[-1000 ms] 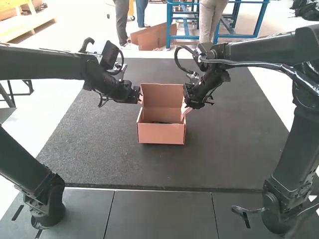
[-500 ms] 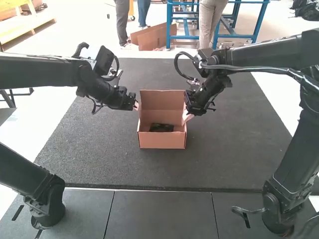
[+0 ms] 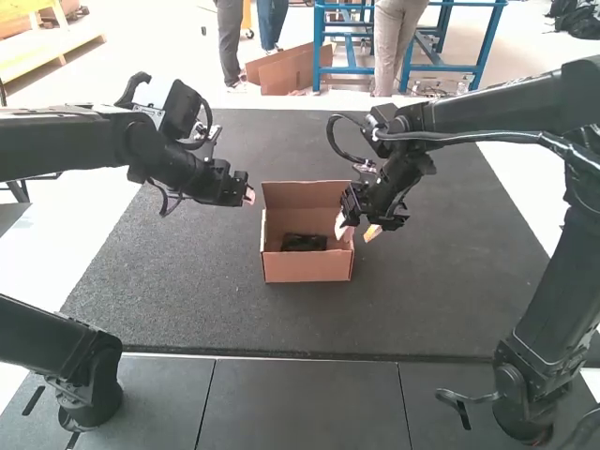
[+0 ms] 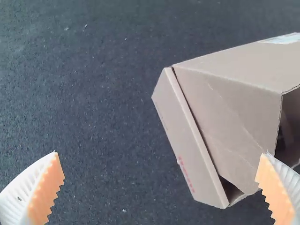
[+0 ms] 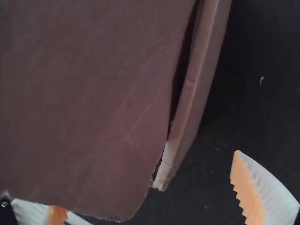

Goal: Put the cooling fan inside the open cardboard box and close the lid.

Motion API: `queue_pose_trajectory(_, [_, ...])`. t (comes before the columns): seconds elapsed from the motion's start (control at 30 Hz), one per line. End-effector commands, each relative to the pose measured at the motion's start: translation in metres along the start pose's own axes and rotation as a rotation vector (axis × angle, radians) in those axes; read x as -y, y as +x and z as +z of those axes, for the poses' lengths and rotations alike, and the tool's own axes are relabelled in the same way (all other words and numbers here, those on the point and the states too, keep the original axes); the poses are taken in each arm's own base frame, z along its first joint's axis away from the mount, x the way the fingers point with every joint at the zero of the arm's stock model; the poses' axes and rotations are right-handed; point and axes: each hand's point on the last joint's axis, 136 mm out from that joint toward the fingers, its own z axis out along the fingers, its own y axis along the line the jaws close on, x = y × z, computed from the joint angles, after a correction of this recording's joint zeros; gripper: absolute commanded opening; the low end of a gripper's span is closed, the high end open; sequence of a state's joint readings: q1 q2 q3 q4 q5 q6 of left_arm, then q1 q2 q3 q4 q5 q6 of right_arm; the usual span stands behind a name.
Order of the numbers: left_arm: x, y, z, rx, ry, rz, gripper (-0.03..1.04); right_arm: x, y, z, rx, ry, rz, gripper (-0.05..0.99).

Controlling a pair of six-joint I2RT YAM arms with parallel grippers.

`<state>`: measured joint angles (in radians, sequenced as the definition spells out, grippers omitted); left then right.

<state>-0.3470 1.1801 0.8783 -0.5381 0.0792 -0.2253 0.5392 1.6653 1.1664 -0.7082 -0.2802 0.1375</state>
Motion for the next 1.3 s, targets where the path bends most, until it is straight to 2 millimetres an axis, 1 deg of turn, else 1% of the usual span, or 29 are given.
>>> queue_pose_trajectory(0.0, [-0.001,-0.013,-0.01,0.053,-0.011,0.012,0.97,-0.014,-0.023,-0.03,0.106,-0.018,-0.005,0.92])
queue_pose_trajectory(0.07, [-0.005,-0.019,-0.012,0.075,-0.031,0.007,0.97,-0.02,-0.027,-0.038,0.124,-0.046,-0.01,0.92])
queue_pose_trajectory(0.2, [-0.013,-0.042,-0.019,0.144,-0.072,0.0,0.97,-0.028,-0.032,-0.055,0.164,-0.092,-0.018,0.92])
queue_pose_trajectory(0.33, [-0.018,-0.063,-0.021,0.189,-0.114,-0.003,0.97,-0.025,-0.035,-0.074,0.215,-0.11,-0.017,0.92])
queue_pose_trajectory(0.43, [-0.021,-0.079,-0.021,0.218,-0.138,-0.005,0.97,-0.014,-0.039,-0.091,0.269,-0.088,-0.019,0.92])
queue_pose_trajectory(0.5, [-0.019,-0.086,-0.018,0.223,-0.136,-0.003,0.97,-0.001,-0.041,-0.103,0.314,-0.043,-0.016,0.92])
queue_pose_trajectory(0.57, [-0.018,-0.092,-0.013,0.223,-0.142,0.0,0.97,0.013,-0.049,-0.116,0.394,0.019,-0.019,0.92])
queue_pose_trajectory(0.63, [-0.013,-0.096,-0.008,0.219,-0.134,0.01,0.97,0.031,-0.057,-0.13,0.482,0.102,-0.017,0.92])
queue_pose_trajectory(0.67, [-0.01,-0.097,-0.004,0.214,-0.129,0.015,0.97,0.039,-0.059,-0.136,0.52,0.142,-0.016,0.92])
queue_pose_trajectory(0.77, [0.005,-0.101,0.003,0.205,-0.103,0.041,0.97,0.054,-0.065,-0.152,0.628,0.205,-0.003,0.92])
queue_pose_trajectory(0.87, [0.021,-0.102,0.011,0.193,-0.072,0.066,0.97,0.066,-0.062,-0.163,0.673,0.249,0.01,0.92])
queue_pose_trajectory(0.97, [0.035,-0.098,0.019,0.172,-0.047,0.092,0.97,0.077,-0.059,-0.173,0.696,0.267,0.039,0.92])
queue_pose_trajectory(1.17, [0.057,-0.091,0.036,0.13,-0.014,0.135,0.97,0.102,-0.055,-0.189,0.727,0.292,0.116,0.92])
queue_pose_trajectory(1.27, [0.065,-0.083,0.044,0.103,0.002,0.15,0.97,0.108,-0.047,-0.186,0.694,0.285,0.139,0.92])
